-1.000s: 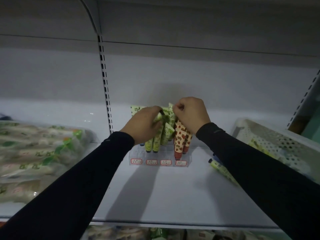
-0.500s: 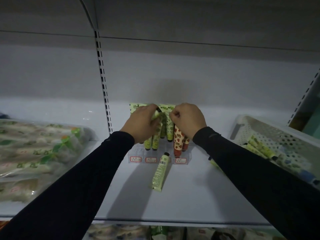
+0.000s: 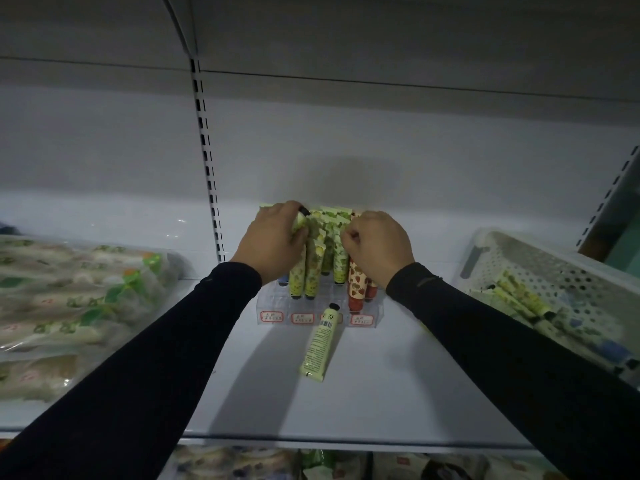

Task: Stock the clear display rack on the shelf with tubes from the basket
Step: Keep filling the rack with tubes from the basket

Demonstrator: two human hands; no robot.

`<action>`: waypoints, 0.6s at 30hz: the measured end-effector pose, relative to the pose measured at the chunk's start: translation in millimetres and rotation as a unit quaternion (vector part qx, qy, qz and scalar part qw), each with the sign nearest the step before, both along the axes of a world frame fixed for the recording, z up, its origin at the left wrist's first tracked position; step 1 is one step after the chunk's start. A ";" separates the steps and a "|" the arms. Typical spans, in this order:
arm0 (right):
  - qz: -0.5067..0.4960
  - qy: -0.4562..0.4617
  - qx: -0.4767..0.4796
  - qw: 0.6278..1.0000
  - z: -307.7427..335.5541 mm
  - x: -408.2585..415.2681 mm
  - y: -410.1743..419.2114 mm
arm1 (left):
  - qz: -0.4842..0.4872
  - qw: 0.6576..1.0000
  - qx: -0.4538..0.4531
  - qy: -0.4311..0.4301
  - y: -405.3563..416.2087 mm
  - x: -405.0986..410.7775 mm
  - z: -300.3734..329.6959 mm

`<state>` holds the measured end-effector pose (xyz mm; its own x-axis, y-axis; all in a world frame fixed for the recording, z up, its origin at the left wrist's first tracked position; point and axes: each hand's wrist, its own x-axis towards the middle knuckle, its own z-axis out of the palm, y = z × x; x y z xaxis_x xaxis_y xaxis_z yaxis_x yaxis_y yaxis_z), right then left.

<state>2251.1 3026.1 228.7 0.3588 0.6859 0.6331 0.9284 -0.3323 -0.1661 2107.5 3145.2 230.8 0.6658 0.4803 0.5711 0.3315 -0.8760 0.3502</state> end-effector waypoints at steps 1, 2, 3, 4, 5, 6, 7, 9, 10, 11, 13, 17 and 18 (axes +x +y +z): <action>0.004 0.000 -0.001 1.000 -2.4 -0.5 -1.4 | 0.005 1.000 0.000 0.000 0.5 -0.3 0.2; 0.008 0.003 0.003 1.000 -3.3 -0.6 -2.3 | 0.008 1.000 0.001 0.001 0.6 -0.5 0.7; 0.009 0.008 0.007 1.000 -2.5 0.1 -2.1 | 0.010 1.000 0.003 0.001 0.4 -0.6 1.1; 0.007 0.012 0.006 1.000 -0.6 1.1 -0.8 | 0.011 1.000 0.004 0.003 0.2 -0.7 1.3; 0.003 0.017 -0.002 1.000 2.3 2.2 0.9 | 0.011 1.000 0.005 0.005 0.1 -0.7 1.5; -0.001 0.025 -0.014 1.000 5.1 3.3 2.8 | 0.011 1.000 0.005 0.008 0.0 -1.0 1.5; -0.003 0.037 -0.023 0.999 7.6 4.3 4.3 | 0.011 1.000 0.003 0.011 -0.2 -1.2 1.4; -0.006 0.061 -0.034 0.998 11.4 6.3 6.5 | 0.010 1.000 0.001 0.017 -0.7 -2.0 0.4; -0.008 0.072 -0.039 0.997 12.7 7.9 7.7 | 0.010 1.000 -0.002 0.018 -0.5 -2.6 0.0; -0.010 0.083 -0.045 0.995 13.5 9.7 8.8 | 0.009 1.000 -0.004 0.019 -0.1 -3.2 -0.7; -0.012 0.100 -0.056 0.993 15.3 11.0 10.8 | 0.008 1.000 -0.008 0.020 0.8 -4.2 -1.5; -0.013 0.113 -0.066 0.991 15.7 12.7 15.2 | 0.005 1.000 -0.015 0.021 1.5 -4.7 -1.9; -0.015 0.114 -0.070 0.991 16.1 12.4 15.6 | 0.004 1.000 -0.017 0.021 1.2 -5.0 -1.7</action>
